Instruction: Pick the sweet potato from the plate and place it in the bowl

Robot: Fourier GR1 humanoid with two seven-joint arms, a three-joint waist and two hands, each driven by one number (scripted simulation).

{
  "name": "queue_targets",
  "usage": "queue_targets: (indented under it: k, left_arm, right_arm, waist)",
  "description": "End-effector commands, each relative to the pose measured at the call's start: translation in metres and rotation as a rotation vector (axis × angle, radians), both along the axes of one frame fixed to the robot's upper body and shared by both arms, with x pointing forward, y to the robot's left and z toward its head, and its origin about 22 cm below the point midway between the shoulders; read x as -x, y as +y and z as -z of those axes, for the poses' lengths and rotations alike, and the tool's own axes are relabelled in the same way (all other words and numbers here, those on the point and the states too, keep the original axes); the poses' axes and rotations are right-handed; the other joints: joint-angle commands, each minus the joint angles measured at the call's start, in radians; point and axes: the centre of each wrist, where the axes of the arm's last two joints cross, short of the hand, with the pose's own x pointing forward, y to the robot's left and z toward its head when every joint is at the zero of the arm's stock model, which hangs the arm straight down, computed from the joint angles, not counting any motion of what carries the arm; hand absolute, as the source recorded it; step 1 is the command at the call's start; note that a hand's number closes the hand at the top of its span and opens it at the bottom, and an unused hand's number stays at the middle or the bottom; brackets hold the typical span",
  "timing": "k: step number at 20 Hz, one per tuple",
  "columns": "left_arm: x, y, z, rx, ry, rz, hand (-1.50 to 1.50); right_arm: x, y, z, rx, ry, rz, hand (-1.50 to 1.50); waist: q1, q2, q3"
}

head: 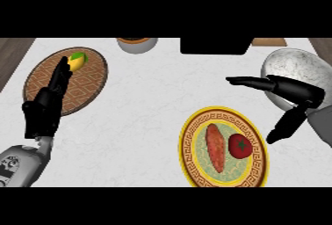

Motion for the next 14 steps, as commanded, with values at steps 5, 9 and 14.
queue_targets:
  k: [5, 9, 14]
  left_arm:
    - [0.010, -0.017, 0.003, 0.004, 0.018, -0.015, 0.00]
    - [0.004, 0.007, -0.001, 0.007, 0.015, -0.016, 0.00]
    - [-0.004, 0.016, 0.001, 0.002, 0.010, -0.026, 0.00]
  right_arm:
    - [0.003, 0.056, 0.001, 0.150, 0.043, -0.229, -1.50]
    - [0.016, 0.079, 0.030, 0.240, 0.018, -0.247, -1.50]
    - [0.025, 0.080, 0.027, 0.397, -0.004, -0.245, -1.50]
  waist:
    - [-0.014, -0.007, 0.000]
    - [-0.012, -0.005, -0.001]
    - [-0.024, -0.005, -0.001]
